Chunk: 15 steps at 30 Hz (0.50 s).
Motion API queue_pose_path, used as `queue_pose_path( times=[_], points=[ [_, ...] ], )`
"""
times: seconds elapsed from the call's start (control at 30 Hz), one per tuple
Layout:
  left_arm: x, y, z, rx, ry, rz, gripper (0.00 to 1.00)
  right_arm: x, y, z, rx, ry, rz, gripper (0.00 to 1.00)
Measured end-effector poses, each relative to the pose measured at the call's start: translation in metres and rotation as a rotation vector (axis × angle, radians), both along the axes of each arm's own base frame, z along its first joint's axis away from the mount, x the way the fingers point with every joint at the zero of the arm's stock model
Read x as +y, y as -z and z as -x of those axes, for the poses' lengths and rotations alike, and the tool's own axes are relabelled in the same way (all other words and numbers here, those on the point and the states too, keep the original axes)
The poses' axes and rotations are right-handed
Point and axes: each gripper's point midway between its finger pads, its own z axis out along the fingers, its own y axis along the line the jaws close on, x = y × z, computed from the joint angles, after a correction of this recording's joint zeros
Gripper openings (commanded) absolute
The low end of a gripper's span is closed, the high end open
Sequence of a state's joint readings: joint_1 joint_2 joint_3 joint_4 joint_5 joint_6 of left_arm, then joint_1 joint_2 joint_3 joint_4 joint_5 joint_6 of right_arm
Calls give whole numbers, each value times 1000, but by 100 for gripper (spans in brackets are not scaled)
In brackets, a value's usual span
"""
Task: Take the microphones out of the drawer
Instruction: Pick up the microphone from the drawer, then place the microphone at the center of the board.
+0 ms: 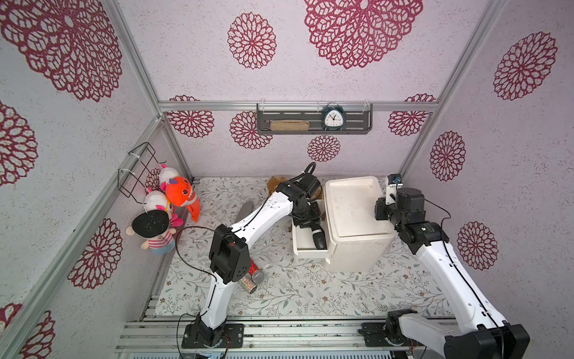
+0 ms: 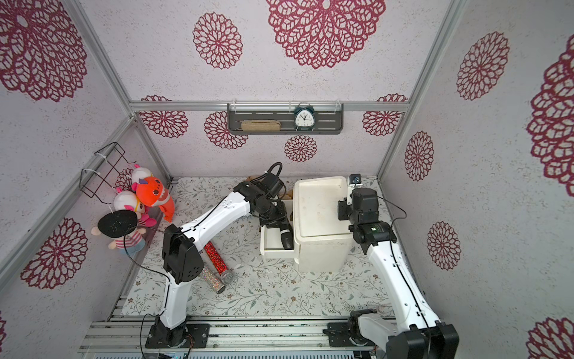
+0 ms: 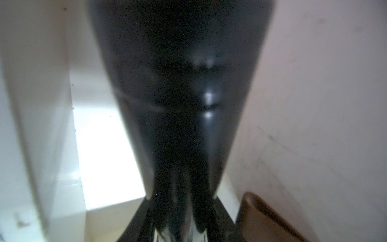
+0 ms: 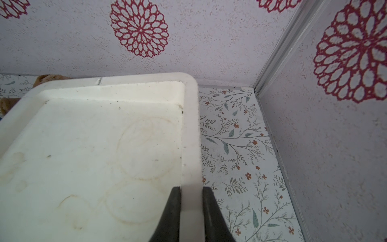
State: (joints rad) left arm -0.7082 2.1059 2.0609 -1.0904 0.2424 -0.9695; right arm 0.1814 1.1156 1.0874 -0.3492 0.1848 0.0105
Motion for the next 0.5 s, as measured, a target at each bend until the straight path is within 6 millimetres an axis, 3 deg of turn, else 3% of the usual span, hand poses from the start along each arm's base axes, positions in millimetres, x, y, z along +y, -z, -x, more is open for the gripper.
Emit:
queue_pose_path(
  times=[0.3,0.5],
  points=[
    [12,-31,-13,-85,-6,54,0,0,0,0,0,0,0,0],
    [50,-55,-20,-109,-62,103,0,0,0,0,0,0,0,0]
  ],
)
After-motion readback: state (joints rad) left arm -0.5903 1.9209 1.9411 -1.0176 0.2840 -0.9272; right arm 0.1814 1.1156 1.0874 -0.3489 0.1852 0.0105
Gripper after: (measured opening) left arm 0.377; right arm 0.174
